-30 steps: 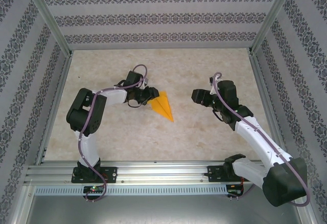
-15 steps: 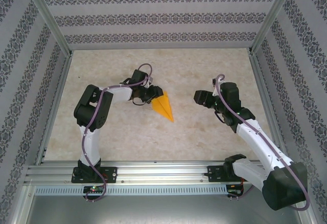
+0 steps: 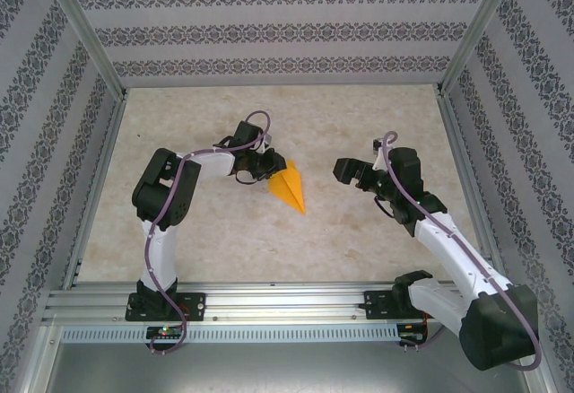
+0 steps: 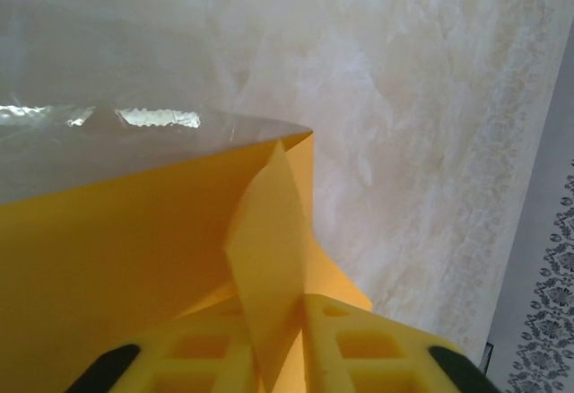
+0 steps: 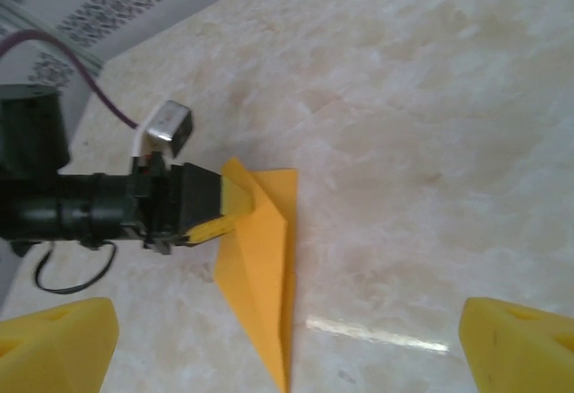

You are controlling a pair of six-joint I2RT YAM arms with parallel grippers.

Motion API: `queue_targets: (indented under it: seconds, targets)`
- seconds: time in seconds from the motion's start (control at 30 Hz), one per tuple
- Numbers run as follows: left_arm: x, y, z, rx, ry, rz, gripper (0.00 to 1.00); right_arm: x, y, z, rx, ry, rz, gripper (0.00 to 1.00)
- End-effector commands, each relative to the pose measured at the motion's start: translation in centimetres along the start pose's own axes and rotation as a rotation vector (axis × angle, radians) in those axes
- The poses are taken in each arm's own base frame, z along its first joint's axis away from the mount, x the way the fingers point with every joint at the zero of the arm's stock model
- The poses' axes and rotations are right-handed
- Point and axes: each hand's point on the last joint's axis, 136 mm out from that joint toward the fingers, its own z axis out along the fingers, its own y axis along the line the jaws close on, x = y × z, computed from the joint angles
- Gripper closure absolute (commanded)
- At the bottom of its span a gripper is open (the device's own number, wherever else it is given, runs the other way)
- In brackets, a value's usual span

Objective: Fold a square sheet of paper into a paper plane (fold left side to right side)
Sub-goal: Turn over the paper at the center of the table.

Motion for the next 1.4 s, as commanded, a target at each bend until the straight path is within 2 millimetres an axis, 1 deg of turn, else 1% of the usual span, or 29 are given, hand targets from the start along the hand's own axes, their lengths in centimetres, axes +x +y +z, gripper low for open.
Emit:
queue_targets:
  seconds: [0.0, 0.17, 0.23, 0.33, 0.47, 0.6, 0.73, 0.83, 0.9, 1.0, 1.1, 1.17, 1.27, 1.37]
  targets:
    - [-0.5, -4.0, -1.5, 0.079, -0.028, 0.086, 0.86, -0.7, 2.6, 0.5, -0.177, -0.003, 0.049, 0.02]
    - [-1.0, -6.8, -3.7, 0.128, -0.065, 0.136, 0.91, 0.5, 4.7, 2.2, -0.349, 0.123, 0.120, 0.02]
    - [-1.2, -8.3, -5.1, 0.145, -0.086, 0.165, 0.92, 0.9, 5.0, 2.7, -0.381, 0.157, 0.141, 0.02]
    - [-1.6, -10.9, -7.8, 0.170, -0.131, 0.214, 0.92, 1.2, 5.2, 3.1, -0.420, 0.172, 0.147, 0.02]
    - [-2.2, -15.0, -11.9, 0.231, -0.197, 0.285, 0.92, 2.0, 6.1, 3.4, -0.488, 0.221, 0.157, 0.02]
    - [-2.1, -18.9, -15.3, 0.312, -0.232, 0.340, 0.92, 1.8, 7.9, 3.4, -0.593, 0.244, 0.185, 0.02]
    - [-1.6, -21.6, -17.5, 0.392, -0.242, 0.373, 0.91, 0.6, 9.9, 2.7, -0.682, 0.213, 0.172, 0.02]
    - [-1.1, -22.9, -18.4, 0.447, -0.231, 0.384, 0.91, 0.0, 11.3, 2.3, -0.721, 0.208, 0.149, 0.02]
    - [-0.8, -23.3, -18.6, 0.474, -0.215, 0.383, 0.91, -0.4, 12.2, 1.9, -0.748, 0.204, 0.138, 0.02]
    - [-0.4, -23.2, -18.5, 0.495, -0.199, 0.376, 0.91, -1.0, 12.9, 1.5, -0.765, 0.196, 0.131, 0.03]
    - [0.1, -23.3, -18.3, 0.532, -0.170, 0.370, 0.91, -1.7, 13.6, 1.0, -0.788, 0.182, 0.134, 0.07]
    - [0.5, -23.4, -18.1, 0.563, -0.148, 0.369, 0.91, -2.0, 14.2, 0.6, -0.812, 0.178, 0.138, 0.12]
    - [1.1, -23.6, -17.8, 0.609, -0.106, 0.373, 0.91, -2.2, 15.0, 0.2, -0.843, 0.191, 0.140, 0.20]
    - [1.4, -23.3, -17.4, 0.613, -0.080, 0.374, 0.91, -2.5, 15.6, -0.3, -0.869, 0.185, 0.132, 0.24]
